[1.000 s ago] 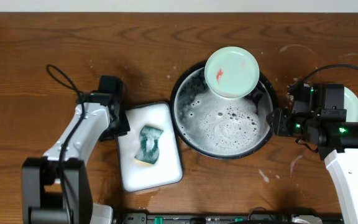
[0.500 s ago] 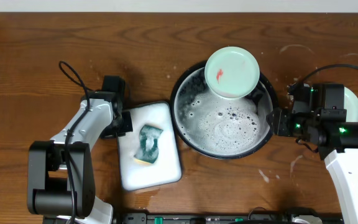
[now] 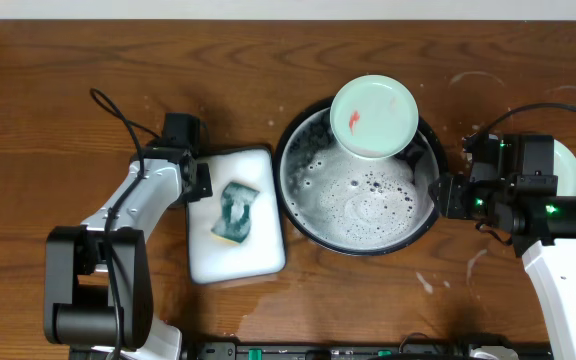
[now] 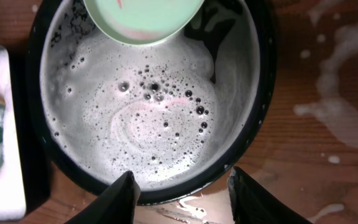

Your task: Clean dirty plates on tray and stack at the side

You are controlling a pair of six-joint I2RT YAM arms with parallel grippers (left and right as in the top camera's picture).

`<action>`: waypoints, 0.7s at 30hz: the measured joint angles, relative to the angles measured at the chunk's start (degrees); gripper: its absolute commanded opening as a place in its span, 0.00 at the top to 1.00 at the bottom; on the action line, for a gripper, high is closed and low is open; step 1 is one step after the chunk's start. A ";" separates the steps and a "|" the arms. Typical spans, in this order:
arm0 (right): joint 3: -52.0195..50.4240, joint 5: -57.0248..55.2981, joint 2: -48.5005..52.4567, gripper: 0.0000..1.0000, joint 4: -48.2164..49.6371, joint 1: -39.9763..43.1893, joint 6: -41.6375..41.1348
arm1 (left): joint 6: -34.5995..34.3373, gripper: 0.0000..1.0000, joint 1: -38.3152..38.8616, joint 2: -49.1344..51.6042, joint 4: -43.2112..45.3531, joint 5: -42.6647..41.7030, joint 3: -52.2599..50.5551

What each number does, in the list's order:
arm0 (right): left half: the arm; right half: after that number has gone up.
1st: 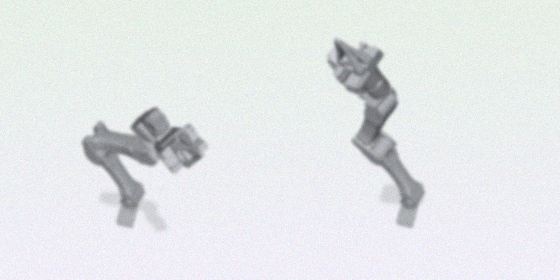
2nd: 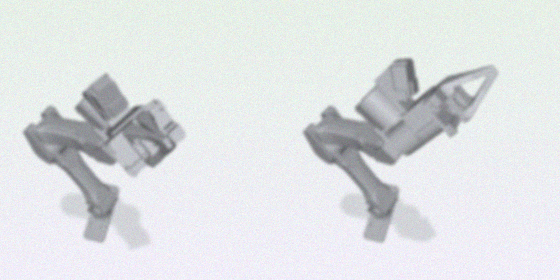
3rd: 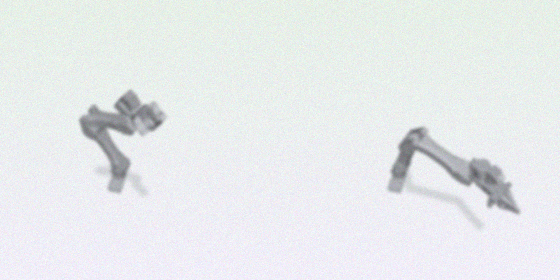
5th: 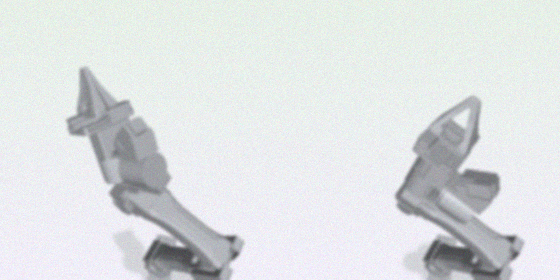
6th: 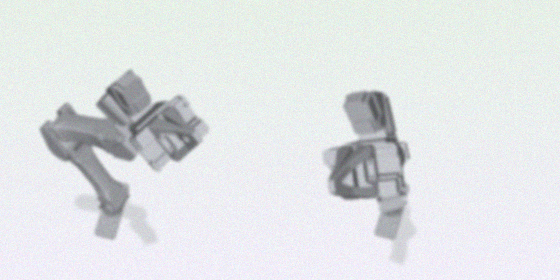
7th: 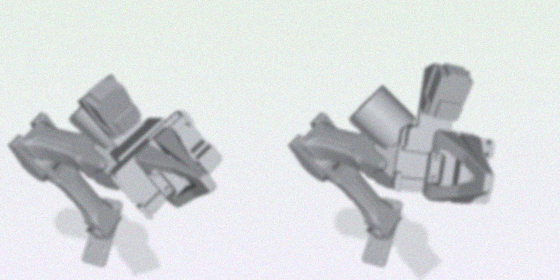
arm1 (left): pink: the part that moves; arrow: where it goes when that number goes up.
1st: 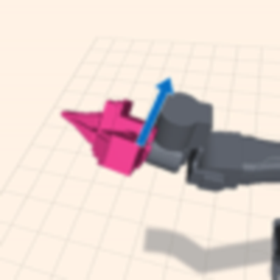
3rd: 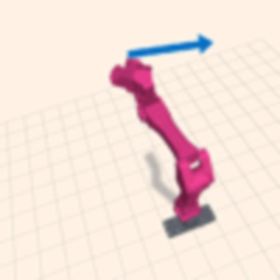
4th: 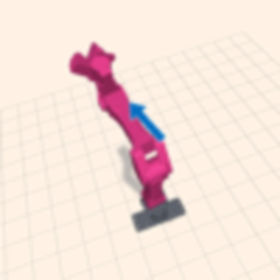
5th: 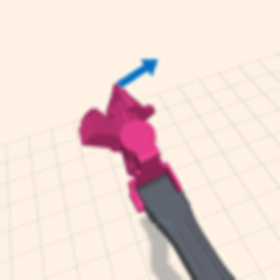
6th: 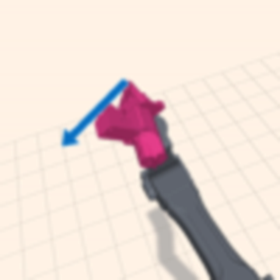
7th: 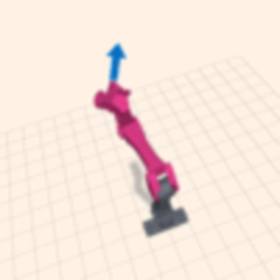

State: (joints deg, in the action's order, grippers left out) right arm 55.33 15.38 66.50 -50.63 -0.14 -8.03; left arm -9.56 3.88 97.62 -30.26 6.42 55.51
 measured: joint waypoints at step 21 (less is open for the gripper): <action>0.00 -0.02 0.00 0.53 1.62 -0.35 0.52 | 15.08 0.22 0.07 -0.04 8.00 1.03 -0.31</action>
State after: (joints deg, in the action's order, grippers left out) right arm 55.33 15.35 66.50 -49.01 -0.49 -7.51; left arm 5.52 3.95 97.58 -22.26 7.44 55.20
